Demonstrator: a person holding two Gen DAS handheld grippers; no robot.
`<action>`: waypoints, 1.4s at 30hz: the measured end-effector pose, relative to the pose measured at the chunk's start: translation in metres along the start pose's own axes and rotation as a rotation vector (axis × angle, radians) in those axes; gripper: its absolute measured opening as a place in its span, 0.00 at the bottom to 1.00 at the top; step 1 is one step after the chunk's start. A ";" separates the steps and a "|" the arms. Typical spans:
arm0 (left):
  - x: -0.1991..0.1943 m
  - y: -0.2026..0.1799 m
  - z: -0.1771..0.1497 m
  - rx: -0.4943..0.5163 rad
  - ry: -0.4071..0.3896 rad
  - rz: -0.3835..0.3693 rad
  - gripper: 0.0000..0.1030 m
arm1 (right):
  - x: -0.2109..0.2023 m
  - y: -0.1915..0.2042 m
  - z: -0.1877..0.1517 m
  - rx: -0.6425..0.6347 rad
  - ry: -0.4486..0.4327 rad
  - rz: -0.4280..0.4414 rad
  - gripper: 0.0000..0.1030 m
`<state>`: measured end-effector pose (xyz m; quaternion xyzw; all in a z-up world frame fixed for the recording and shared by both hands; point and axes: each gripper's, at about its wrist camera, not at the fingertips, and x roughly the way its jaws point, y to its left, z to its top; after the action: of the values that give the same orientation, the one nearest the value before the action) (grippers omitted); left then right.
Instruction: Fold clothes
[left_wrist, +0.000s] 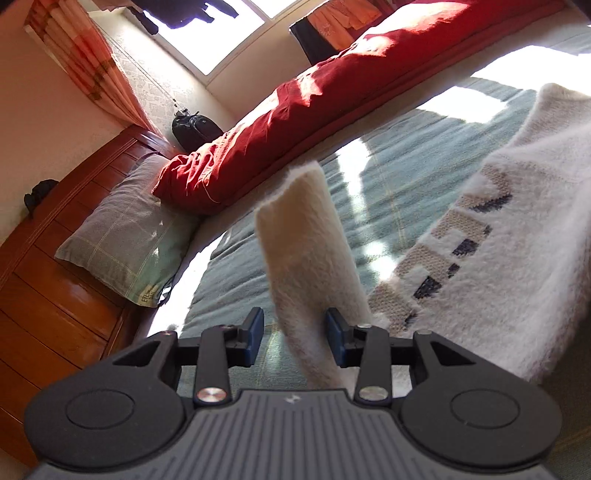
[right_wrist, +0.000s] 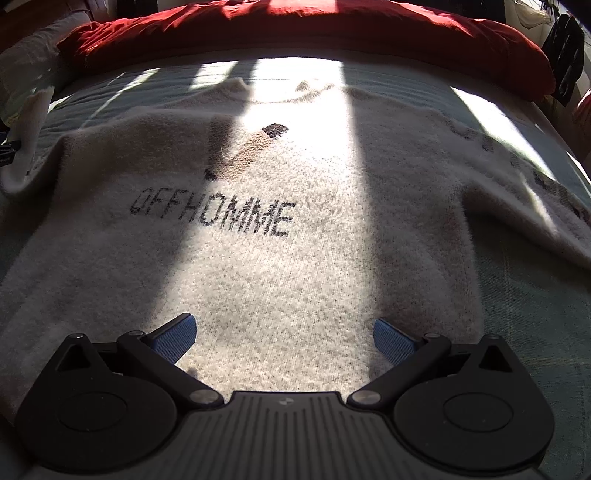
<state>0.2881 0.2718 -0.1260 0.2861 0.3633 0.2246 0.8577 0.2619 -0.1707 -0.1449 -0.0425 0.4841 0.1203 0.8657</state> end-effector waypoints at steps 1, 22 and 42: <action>0.003 0.007 -0.006 -0.006 0.012 0.013 0.38 | 0.000 0.002 0.000 -0.006 0.000 0.001 1.00; 0.006 0.123 -0.087 -0.507 0.153 -0.272 0.48 | -0.007 0.037 0.010 -0.100 -0.011 0.013 1.00; 0.073 0.093 -0.103 -0.966 0.273 -0.787 0.72 | 0.007 0.049 0.008 -0.111 0.050 0.004 1.00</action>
<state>0.2405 0.4167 -0.1600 -0.3188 0.4050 0.0657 0.8544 0.2603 -0.1209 -0.1444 -0.0924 0.4982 0.1476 0.8494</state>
